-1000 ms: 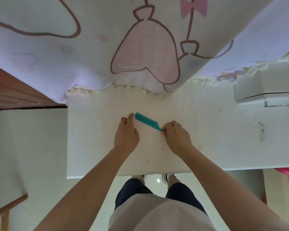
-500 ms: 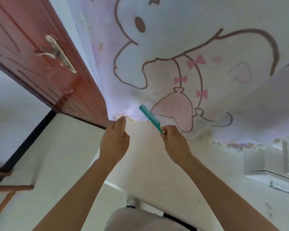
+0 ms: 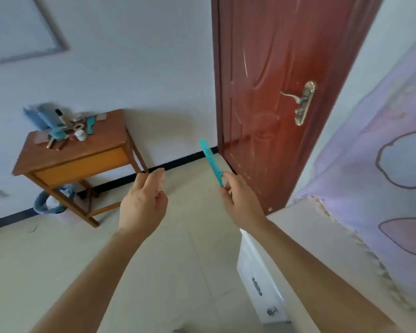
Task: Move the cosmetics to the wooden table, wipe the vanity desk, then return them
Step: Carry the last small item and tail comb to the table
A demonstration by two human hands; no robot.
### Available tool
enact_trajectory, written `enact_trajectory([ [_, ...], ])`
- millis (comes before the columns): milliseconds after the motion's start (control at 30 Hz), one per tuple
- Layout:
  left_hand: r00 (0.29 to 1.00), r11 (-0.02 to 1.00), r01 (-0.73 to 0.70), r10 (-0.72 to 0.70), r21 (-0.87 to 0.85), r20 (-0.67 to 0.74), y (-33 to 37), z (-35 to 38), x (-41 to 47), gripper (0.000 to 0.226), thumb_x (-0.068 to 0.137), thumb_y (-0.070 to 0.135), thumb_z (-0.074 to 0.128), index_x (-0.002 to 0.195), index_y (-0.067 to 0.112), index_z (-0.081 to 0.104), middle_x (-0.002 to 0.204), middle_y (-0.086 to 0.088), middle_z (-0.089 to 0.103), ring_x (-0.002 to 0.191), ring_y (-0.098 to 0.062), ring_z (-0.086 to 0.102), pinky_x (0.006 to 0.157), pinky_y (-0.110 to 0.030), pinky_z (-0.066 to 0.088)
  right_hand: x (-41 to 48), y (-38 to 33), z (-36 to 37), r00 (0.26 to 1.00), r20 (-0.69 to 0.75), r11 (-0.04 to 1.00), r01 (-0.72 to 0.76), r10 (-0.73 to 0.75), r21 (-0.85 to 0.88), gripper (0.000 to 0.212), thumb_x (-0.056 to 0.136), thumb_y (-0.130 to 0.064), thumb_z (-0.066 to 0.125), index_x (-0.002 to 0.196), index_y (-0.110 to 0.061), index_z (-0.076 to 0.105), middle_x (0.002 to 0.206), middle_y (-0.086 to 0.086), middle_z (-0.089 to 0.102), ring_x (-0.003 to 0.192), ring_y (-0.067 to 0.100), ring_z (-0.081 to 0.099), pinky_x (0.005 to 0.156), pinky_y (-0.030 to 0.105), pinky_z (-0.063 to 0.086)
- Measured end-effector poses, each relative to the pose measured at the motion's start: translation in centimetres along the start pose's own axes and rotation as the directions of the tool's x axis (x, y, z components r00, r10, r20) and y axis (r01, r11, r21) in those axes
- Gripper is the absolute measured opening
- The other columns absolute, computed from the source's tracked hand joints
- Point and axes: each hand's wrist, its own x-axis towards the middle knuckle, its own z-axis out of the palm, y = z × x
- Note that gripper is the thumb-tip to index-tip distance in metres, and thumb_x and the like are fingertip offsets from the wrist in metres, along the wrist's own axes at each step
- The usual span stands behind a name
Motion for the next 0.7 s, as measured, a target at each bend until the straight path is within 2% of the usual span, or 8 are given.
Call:
enact_trajectory([
  [100, 0.995, 0.995, 0.098, -0.097, 0.004, -0.033, -8.0, -3.4, 0.2, 0.045, 0.088, 0.005, 0.059, 0.129, 0.02, 0.049, 0.107, -0.004, 0.054, 0.08, -0.024, 0.058, 0.059, -0.036, 0.053, 3.7, -5.3, 6.3, 0.996, 0.055, 0.997, 0.073, -0.074, 0.024, 0.032, 0.102, -0.026, 0.048, 0.133, -0.02, 0.046, 0.101, -0.008, 0.049, 0.073, 0.005, 0.053, 0.06, 0.016, 0.04],
  [233, 0.98, 0.981, 0.19, -0.187, 0.04, -0.071, -18.4, -8.0, 1.0, 0.044, 0.09, 0.012, 0.057, 0.129, 0.028, 0.045, 0.11, 0.0, 0.053, 0.089, -0.021, 0.058, 0.065, -0.039, 0.056, 8.8, -12.9, 14.5, 0.986, 0.131, 0.994, 0.096, -0.102, 0.054, 0.031, 0.102, -0.024, 0.049, 0.133, -0.019, 0.047, 0.105, -0.009, 0.05, 0.074, -0.002, 0.05, 0.059, 0.01, 0.04],
  [367, 0.956, 0.959, 0.279, -0.272, 0.054, -0.107, -26.1, -11.5, 2.6, 0.045, 0.092, 0.013, 0.057, 0.136, 0.024, 0.048, 0.123, -0.002, 0.053, 0.099, -0.021, 0.058, 0.066, -0.033, 0.054, 13.0, -18.7, 21.1, 0.968, 0.202, 0.989, 0.14, -0.146, 0.044, 0.035, 0.103, -0.029, 0.046, 0.137, -0.023, 0.043, 0.11, -0.011, 0.049, 0.078, 0.002, 0.053, 0.058, 0.012, 0.043],
  [533, 0.928, 0.931, 0.362, -0.356, 0.039, -0.109, -33.4, -12.5, 5.8, 0.047, 0.095, 0.019, 0.056, 0.139, 0.031, 0.043, 0.119, 0.005, 0.054, 0.093, -0.014, 0.059, 0.065, -0.029, 0.056, 18.4, -21.7, 27.4, 0.949, 0.249, 0.981, 0.19, -0.193, 0.035, 0.033, 0.103, -0.033, 0.045, 0.136, -0.026, 0.042, 0.108, -0.013, 0.049, 0.088, 0.004, 0.05, 0.055, 0.01, 0.037],
  [700, 0.907, 0.909, 0.416, -0.413, 0.033, -0.08, -40.0, -10.4, 10.9, 0.049, 0.096, 0.02, 0.053, 0.14, 0.033, 0.04, 0.115, 0.008, 0.053, 0.092, -0.015, 0.059, 0.068, -0.036, 0.058, 25.6, -21.5, 33.2, 0.948, 0.249, 0.98, 0.188, -0.197, 0.062, 0.03, 0.102, -0.033, 0.047, 0.131, -0.028, 0.046, 0.108, -0.016, 0.051, 0.078, 0.001, 0.054, 0.057, 0.009, 0.04],
])
